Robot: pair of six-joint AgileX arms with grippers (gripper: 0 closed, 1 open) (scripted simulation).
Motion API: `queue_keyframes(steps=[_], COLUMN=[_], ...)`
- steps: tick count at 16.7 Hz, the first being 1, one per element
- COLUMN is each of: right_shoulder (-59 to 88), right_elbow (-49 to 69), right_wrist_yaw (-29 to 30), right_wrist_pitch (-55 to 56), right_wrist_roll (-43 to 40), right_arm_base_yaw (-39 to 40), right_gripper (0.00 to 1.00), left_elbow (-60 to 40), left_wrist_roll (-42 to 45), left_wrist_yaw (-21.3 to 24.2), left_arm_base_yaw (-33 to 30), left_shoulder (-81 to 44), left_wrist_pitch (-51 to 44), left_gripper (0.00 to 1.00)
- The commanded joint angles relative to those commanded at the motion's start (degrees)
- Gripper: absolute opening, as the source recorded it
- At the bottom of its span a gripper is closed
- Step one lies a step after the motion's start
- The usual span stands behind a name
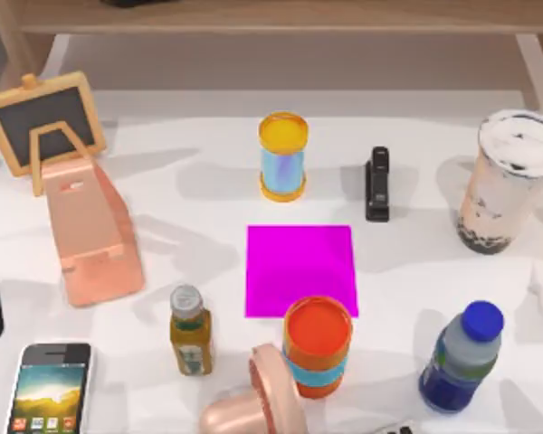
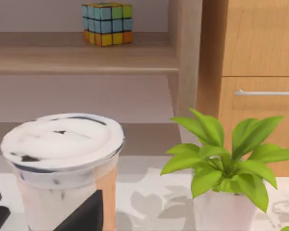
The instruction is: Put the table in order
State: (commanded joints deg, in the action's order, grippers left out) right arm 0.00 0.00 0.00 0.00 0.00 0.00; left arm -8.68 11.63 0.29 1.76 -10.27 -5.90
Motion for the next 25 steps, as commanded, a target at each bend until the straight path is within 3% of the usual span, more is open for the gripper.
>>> queue_keyframes(steps=[6,19,25], right_shoulder=[0.0,0.0,0.0], right_elbow=[0.0,0.0,0.0], right_wrist_yaw=[0.0,0.0,0.0], right_wrist_pitch=[0.0,0.0,0.0], right_wrist_roll=[0.0,0.0,0.0], right_arm_base_yaw=[0.0,0.0,0.0], right_gripper=[1.0,1.0,1.0], left_elbow=[-19.93,-70.05,-83.87], left_wrist_roll=[27.73,104.47,127.36], left_wrist_yaw=[0.48,0.53,0.19], left_arm_base_yaw=[4.01,14.42,17.37], left_shoulder=[-23.91,-86.18,-103.95], left_wrist_pitch=[-13.77,-49.51,-59.66], left_gripper=[1.0,1.0,1.0])
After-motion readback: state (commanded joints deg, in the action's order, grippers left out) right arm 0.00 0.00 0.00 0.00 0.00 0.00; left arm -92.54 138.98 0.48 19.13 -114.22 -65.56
